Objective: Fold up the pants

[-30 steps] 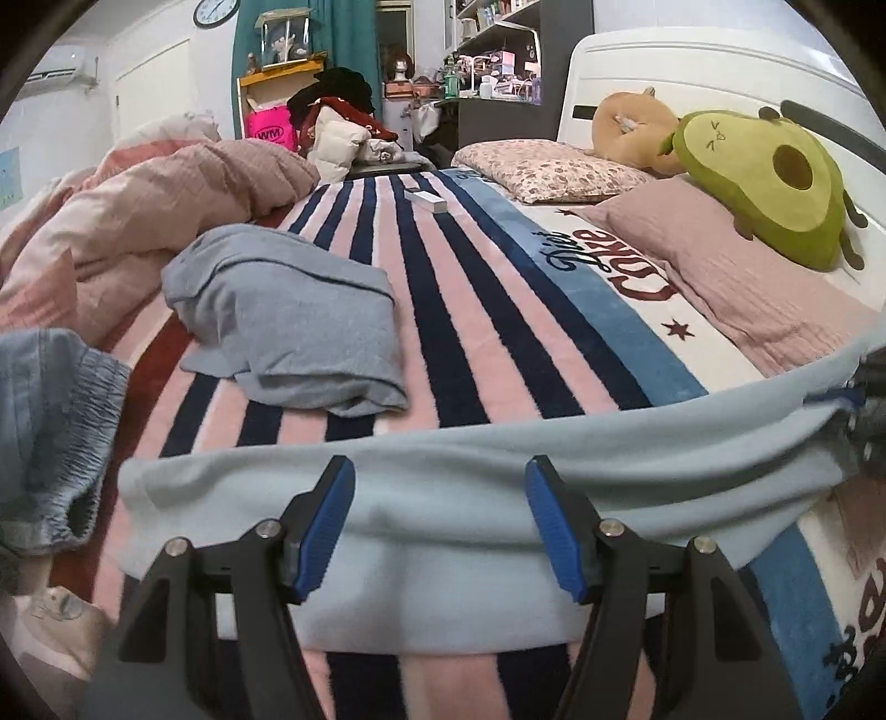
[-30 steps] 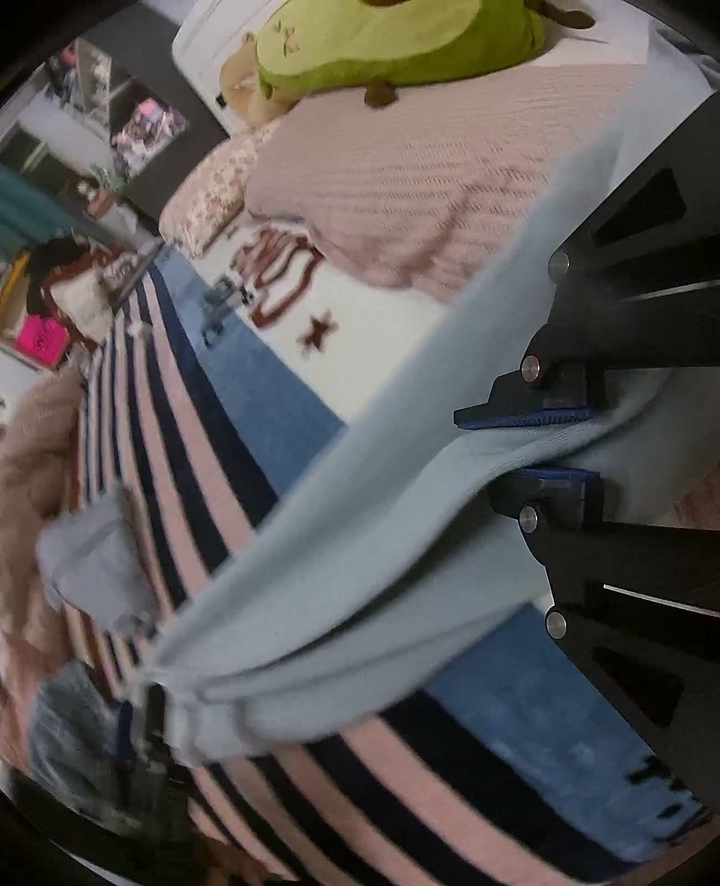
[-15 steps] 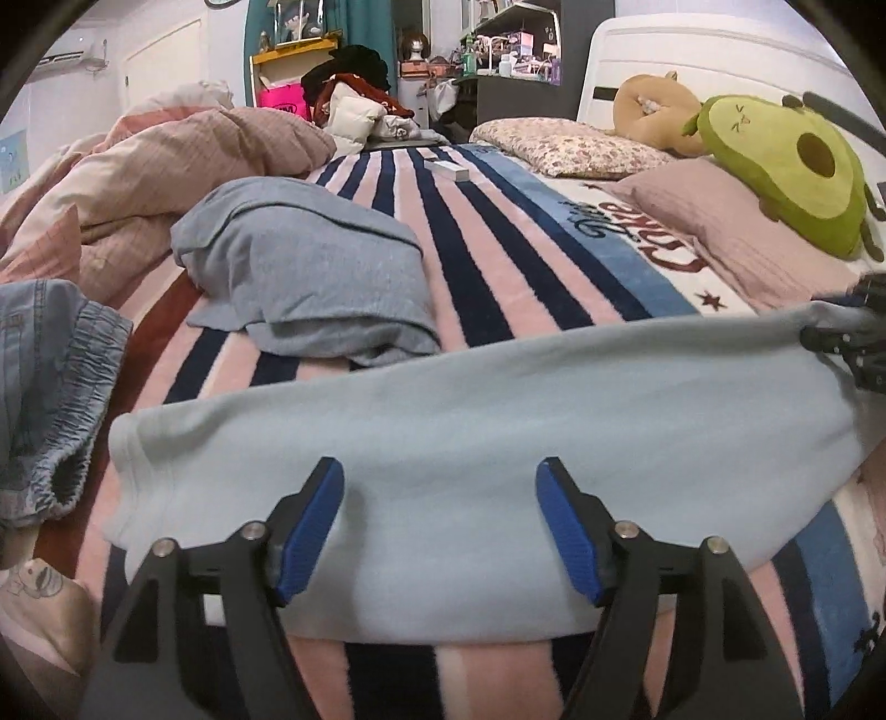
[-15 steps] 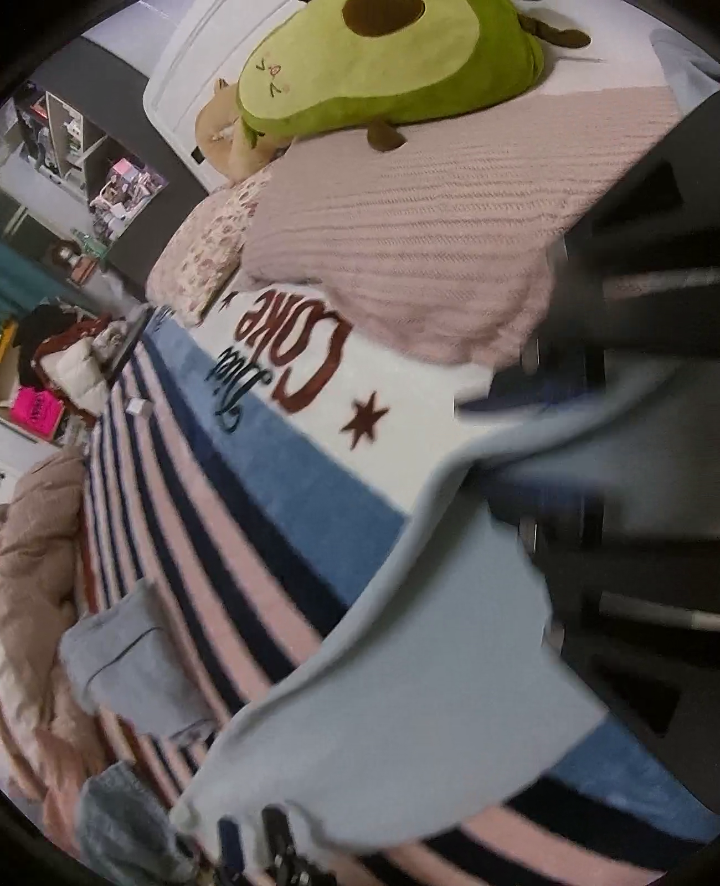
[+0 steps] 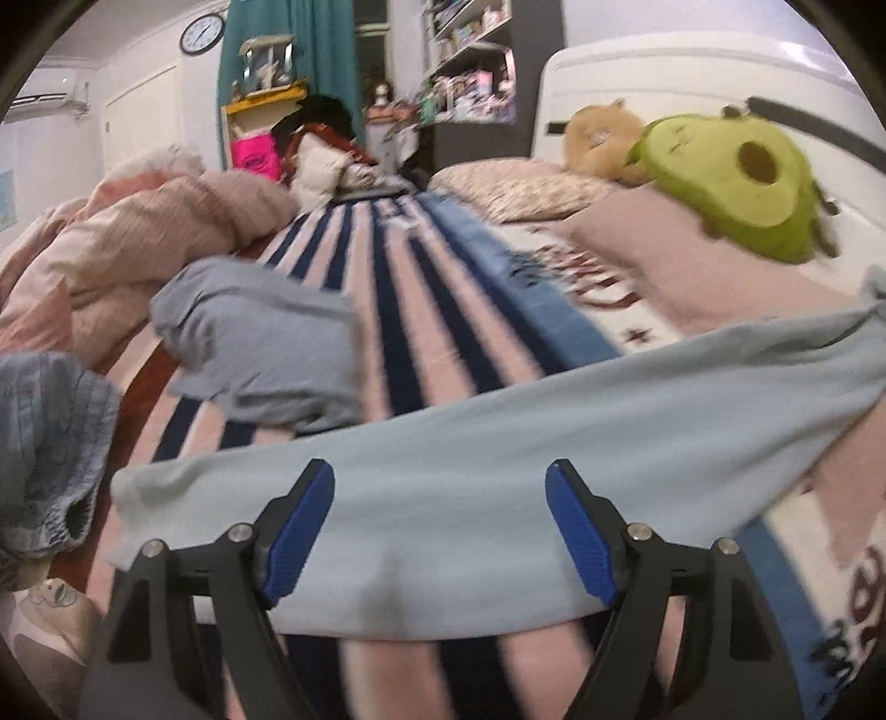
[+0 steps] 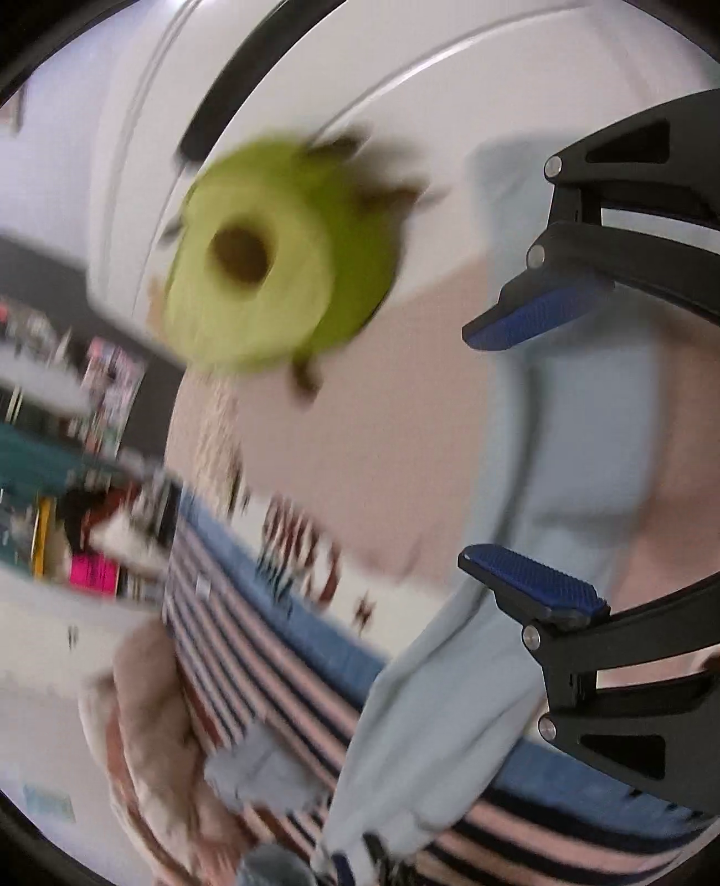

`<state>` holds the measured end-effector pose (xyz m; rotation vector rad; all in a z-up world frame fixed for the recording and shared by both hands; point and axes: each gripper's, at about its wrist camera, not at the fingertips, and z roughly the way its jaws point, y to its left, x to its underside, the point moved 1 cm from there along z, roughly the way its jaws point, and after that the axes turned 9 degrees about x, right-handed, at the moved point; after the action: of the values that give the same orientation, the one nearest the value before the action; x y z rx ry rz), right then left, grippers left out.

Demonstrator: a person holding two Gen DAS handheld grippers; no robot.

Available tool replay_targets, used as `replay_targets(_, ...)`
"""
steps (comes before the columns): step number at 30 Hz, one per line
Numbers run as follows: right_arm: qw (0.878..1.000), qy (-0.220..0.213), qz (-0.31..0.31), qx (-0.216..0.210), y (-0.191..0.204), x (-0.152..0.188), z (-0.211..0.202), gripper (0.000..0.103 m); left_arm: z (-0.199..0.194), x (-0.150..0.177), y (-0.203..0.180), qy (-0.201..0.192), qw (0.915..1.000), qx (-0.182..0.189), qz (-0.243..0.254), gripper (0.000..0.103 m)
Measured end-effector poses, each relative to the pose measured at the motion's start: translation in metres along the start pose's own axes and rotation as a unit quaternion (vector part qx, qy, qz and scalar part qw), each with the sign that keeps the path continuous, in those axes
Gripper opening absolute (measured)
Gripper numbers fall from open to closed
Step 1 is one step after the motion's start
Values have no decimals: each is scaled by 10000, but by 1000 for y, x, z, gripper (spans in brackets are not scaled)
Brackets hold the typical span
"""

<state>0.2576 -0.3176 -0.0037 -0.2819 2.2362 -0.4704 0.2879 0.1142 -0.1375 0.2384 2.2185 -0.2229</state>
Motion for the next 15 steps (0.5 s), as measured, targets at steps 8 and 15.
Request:
replay_targets(8,9968,546,464,357,-59,81,1,70,-6,-28,-65,-224,9974,690,15,77)
replay_targets(15,9955,274,44,905,-63,101,18,43,-1,-39,-107,-418,9943,981,32,77)
